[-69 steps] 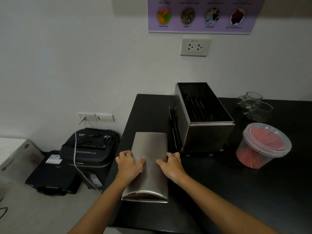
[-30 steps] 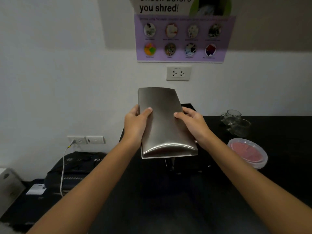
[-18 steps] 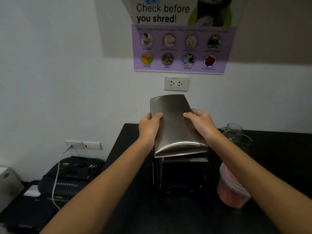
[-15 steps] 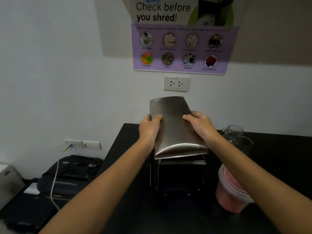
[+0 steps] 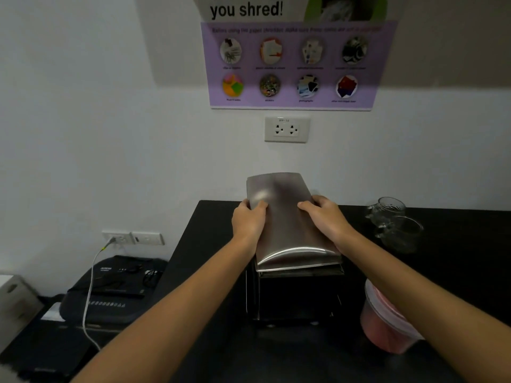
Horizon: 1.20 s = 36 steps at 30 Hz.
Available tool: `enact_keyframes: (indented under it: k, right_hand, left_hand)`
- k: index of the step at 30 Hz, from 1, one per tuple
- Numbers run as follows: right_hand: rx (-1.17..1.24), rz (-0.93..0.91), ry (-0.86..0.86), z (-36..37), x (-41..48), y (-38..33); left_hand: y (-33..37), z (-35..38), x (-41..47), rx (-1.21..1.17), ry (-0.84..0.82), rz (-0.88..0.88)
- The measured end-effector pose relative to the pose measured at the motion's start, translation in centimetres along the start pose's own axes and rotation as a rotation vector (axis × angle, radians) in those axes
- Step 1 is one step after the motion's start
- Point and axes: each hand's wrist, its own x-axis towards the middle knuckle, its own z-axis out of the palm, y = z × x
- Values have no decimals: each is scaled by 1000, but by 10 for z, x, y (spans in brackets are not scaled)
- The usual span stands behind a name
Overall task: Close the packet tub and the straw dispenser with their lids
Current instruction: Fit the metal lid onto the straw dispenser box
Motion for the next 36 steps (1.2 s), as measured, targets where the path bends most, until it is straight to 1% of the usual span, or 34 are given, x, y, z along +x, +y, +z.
enact_keyframes:
  k: [4, 11, 19, 30, 36]
  right_hand:
    - [-11, 35, 15, 5, 3, 4]
    - [-47, 45, 31, 3, 4, 9]
    - [-25, 86, 26, 1, -1, 16]
    - [-38, 93, 25, 1, 0, 19]
    - [-86, 61, 42, 2, -1, 20]
  left_hand:
    - [-2, 1, 5, 19, -26, -12]
    - [-12, 5, 6, -15, -47, -51]
    - [-16, 10, 7, 14, -74, -38]
    - [-12, 11, 5, 97, -72, -22]
    - [-13, 11, 4, 110, -64, -11]
